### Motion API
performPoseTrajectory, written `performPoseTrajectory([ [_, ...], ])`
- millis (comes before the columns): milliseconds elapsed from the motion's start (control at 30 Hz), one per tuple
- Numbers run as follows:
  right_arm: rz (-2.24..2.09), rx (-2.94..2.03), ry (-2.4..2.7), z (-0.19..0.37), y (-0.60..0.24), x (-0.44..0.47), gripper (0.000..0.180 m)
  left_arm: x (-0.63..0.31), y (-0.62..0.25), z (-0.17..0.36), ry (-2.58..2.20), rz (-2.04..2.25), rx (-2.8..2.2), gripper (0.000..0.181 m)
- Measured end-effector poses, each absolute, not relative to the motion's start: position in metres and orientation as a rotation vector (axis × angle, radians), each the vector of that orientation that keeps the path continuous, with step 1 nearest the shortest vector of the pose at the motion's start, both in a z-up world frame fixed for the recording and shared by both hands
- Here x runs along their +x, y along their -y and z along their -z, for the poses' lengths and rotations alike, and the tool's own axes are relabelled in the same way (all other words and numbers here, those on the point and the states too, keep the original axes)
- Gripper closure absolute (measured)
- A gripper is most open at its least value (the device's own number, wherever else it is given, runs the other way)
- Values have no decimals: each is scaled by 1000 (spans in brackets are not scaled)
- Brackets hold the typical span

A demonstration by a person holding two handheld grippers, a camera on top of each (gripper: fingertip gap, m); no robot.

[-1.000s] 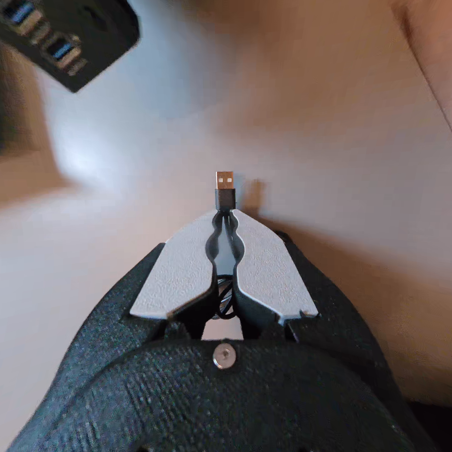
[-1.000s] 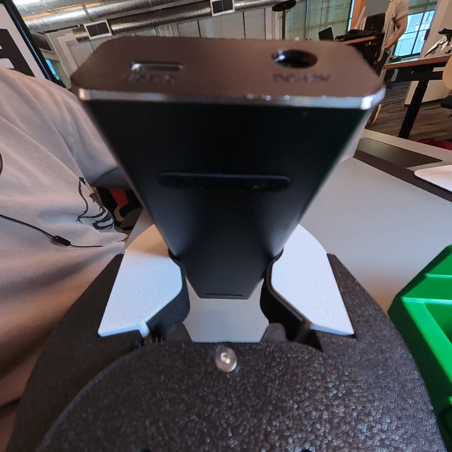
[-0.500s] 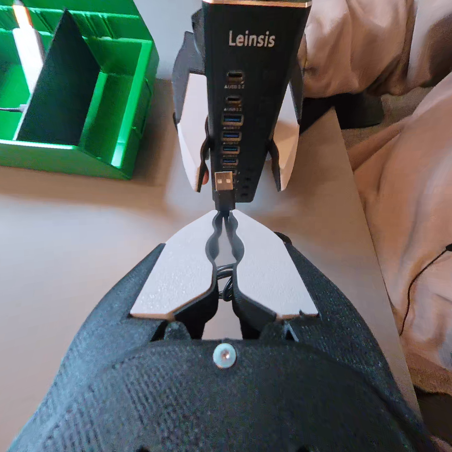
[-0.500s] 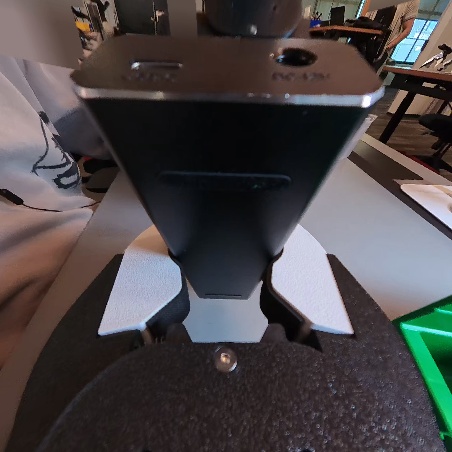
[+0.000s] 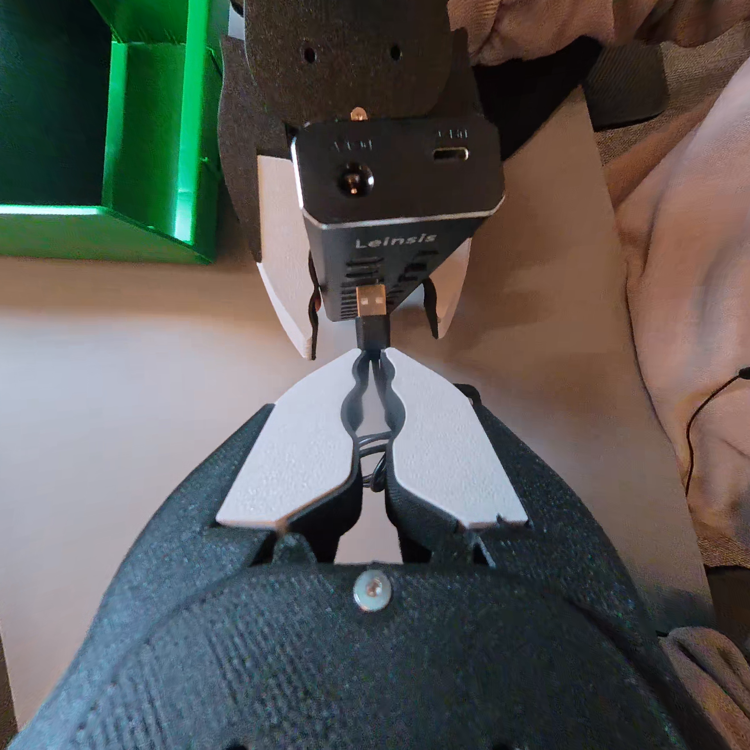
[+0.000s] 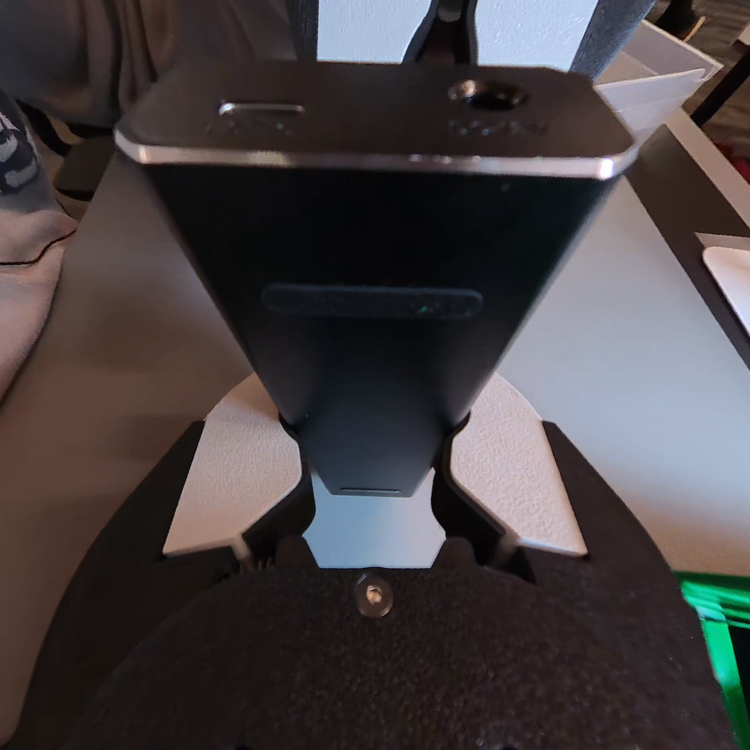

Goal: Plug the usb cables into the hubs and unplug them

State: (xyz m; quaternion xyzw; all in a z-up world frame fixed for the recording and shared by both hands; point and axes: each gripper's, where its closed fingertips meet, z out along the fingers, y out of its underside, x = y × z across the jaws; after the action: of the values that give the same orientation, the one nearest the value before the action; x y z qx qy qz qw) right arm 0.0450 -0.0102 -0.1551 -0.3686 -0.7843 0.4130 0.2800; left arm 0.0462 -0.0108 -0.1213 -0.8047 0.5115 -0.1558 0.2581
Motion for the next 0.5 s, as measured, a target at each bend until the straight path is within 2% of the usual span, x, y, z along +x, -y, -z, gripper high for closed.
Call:
performPoseTrajectory([
  [500,-880,-1031,2259,172,12,40,108,32,17,130,-1425,234,-2290,175],
])
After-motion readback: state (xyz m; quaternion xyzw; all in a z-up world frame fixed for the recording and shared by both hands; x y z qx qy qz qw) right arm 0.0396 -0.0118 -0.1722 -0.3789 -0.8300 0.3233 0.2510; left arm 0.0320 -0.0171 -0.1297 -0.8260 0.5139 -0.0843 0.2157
